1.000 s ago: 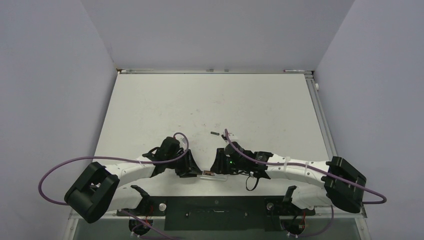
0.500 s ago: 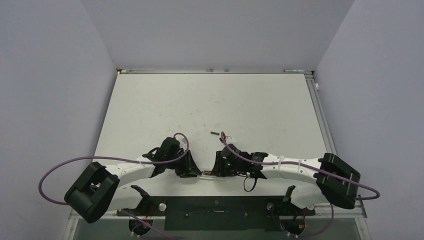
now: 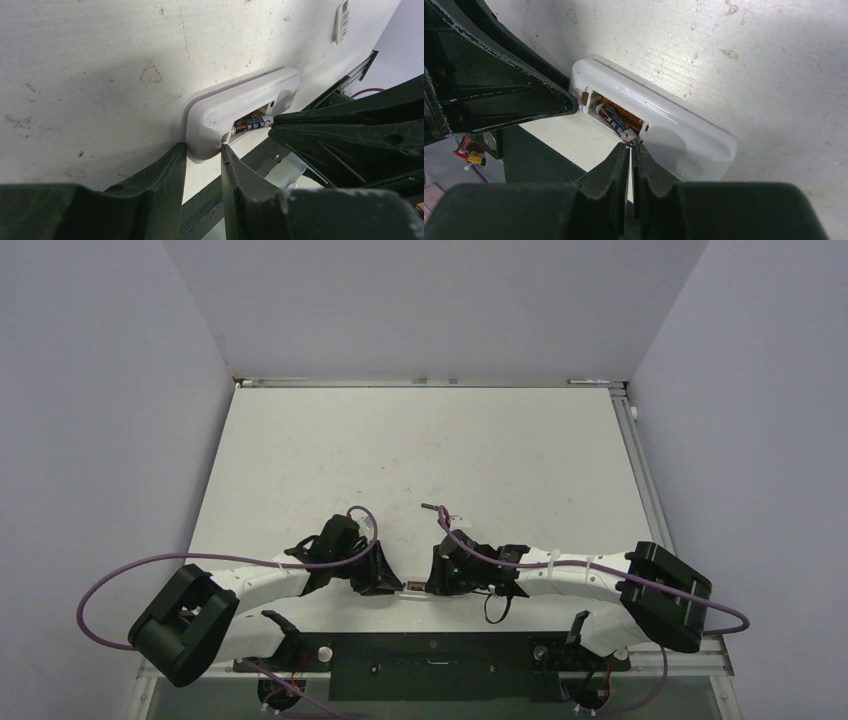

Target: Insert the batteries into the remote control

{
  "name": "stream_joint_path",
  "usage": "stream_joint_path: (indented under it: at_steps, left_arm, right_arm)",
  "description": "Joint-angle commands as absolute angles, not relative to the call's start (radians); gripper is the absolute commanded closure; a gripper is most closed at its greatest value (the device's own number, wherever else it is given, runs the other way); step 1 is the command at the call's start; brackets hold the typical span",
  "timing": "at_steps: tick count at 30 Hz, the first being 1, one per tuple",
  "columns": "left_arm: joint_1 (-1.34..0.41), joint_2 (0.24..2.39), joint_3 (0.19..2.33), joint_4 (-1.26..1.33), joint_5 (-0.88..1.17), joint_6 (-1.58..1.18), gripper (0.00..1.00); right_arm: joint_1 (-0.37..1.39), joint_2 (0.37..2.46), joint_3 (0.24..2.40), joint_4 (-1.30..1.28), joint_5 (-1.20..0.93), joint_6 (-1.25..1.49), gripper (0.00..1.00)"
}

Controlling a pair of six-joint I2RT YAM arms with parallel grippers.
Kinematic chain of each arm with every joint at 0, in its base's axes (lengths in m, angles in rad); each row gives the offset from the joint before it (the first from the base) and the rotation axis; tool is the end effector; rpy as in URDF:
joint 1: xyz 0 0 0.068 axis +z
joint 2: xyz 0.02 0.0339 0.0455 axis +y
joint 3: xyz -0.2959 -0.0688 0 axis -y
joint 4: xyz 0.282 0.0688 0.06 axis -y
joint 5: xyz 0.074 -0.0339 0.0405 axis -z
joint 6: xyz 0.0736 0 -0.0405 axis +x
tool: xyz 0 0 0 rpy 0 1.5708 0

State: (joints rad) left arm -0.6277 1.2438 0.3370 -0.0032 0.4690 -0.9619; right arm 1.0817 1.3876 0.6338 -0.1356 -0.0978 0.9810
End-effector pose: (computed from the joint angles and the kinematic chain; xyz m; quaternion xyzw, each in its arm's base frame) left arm 0.1680 -0.1630 0.0984 -0.0787 0.9197 -0.3792 0.0641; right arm 0.1372 0.2731 0.1408 -0.0637 0.9394 0.3100 0.1319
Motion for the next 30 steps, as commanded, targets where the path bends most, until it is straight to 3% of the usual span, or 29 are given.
stream_joint_path:
  at_steps: [1,30]
  left_arm:
    - [-0.642,1.23,0.328,0.028,0.472,-0.962,0.75]
    - [-0.643,1.236,0.33,0.035,0.475,-0.963,0.76]
  right_arm:
    - [1.091,1.392,0.675,-0.107,-0.097,0.988,0.91]
    - [1.118,1.448,0.715,-0.123,-0.146,0.963,0.91]
